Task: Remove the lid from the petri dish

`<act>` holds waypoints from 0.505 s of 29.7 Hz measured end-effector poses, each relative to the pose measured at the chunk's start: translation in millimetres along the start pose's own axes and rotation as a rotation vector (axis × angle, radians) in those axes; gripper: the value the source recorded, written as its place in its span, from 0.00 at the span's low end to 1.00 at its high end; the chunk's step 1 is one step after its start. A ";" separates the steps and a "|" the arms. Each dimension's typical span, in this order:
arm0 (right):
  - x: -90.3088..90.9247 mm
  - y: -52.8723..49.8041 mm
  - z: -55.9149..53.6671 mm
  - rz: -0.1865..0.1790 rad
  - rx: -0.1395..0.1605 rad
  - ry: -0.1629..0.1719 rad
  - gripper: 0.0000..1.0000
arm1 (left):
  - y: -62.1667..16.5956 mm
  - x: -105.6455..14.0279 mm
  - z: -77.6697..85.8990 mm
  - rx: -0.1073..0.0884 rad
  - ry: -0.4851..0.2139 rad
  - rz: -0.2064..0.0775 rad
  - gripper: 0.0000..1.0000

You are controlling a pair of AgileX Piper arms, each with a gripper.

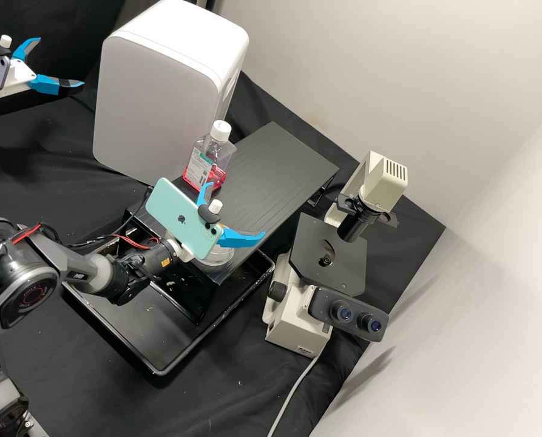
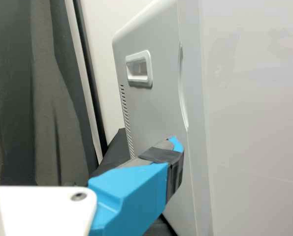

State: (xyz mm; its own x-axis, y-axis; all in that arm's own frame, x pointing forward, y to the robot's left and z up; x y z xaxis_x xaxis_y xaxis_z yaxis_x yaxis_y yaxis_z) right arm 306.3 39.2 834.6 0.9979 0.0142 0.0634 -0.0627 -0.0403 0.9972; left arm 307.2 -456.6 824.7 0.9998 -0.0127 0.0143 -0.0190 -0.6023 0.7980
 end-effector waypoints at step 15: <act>0.0 0.0 0.0 0.000 0.000 0.000 1.00 | -0.3 0.0 2.5 -0.002 -0.007 -0.001 1.00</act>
State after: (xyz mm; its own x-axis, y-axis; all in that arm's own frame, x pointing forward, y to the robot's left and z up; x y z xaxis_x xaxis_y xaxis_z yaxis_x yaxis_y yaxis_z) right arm 306.3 39.2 834.6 0.9979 0.0142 0.0634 -0.0627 -0.0403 0.9972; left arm 307.1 -458.3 822.9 0.9998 -0.0174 0.0095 -0.0181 -0.6009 0.7991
